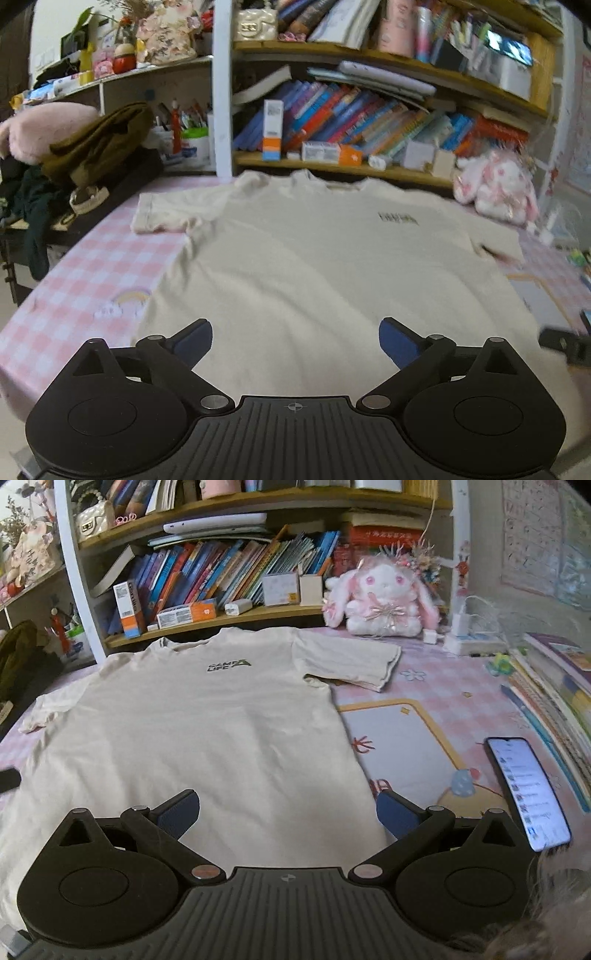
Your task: Fold clothes
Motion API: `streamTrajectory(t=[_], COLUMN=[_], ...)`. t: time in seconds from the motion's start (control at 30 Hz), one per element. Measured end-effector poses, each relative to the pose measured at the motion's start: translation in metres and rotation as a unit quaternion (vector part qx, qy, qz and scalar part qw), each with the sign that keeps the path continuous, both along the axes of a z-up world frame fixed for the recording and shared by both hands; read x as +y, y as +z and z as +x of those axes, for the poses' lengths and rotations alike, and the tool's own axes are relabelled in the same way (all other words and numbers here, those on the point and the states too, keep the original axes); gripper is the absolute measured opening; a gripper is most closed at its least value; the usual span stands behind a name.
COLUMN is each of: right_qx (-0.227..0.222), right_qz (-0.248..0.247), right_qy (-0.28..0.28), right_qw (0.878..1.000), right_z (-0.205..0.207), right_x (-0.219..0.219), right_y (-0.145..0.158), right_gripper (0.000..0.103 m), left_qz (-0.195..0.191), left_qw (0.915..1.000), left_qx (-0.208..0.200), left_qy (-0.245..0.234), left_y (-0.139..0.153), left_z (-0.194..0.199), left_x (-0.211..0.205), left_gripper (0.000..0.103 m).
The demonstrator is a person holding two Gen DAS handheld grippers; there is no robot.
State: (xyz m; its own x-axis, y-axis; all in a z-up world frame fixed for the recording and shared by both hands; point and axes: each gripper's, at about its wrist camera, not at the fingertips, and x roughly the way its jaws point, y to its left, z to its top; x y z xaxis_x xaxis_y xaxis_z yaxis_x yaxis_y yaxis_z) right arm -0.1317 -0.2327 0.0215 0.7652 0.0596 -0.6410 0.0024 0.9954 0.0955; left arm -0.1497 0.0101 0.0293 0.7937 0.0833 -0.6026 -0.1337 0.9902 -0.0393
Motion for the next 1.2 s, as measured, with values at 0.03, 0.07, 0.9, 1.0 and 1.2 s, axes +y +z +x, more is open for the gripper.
streamTrajectory(t=[0.03,0.07,0.9,1.0,1.2], right_qx=[-0.005,-0.010,-0.013,-0.007,-0.004], right_qz=[-0.006,-0.013,-0.004,-0.004,-0.006], right_qy=[0.001,0.005,-0.022,-0.038,-0.064], right_qw=[1.000,1.000,1.000,0.999,0.998], right_z=[-0.005,-0.009,-0.008,-0.003,0.010], right_x=[0.002,0.004,0.052,0.075,0.121], right_y=[0.000,0.000,0.000,0.002,0.000], right_gripper=[0.103,0.103,0.103,0.103,0.103], left_qz=[0.002,0.005,0.000,-0.001,-0.005], left_qw=[1.0000,1.0000,0.9972,0.9949,0.9905], left_qx=[0.000,-0.002,0.009,0.005,0.020], left_qy=[-0.007,-0.008,-0.074,-0.101,-0.136], left_y=[0.000,0.001,-0.007,-0.003,-0.011], left_z=[-0.004,-0.006,0.030,0.048,0.079], left_x=[-0.003,-0.005,0.047,0.065,0.102], left_gripper=[0.099,0.099,0.100,0.100,0.101])
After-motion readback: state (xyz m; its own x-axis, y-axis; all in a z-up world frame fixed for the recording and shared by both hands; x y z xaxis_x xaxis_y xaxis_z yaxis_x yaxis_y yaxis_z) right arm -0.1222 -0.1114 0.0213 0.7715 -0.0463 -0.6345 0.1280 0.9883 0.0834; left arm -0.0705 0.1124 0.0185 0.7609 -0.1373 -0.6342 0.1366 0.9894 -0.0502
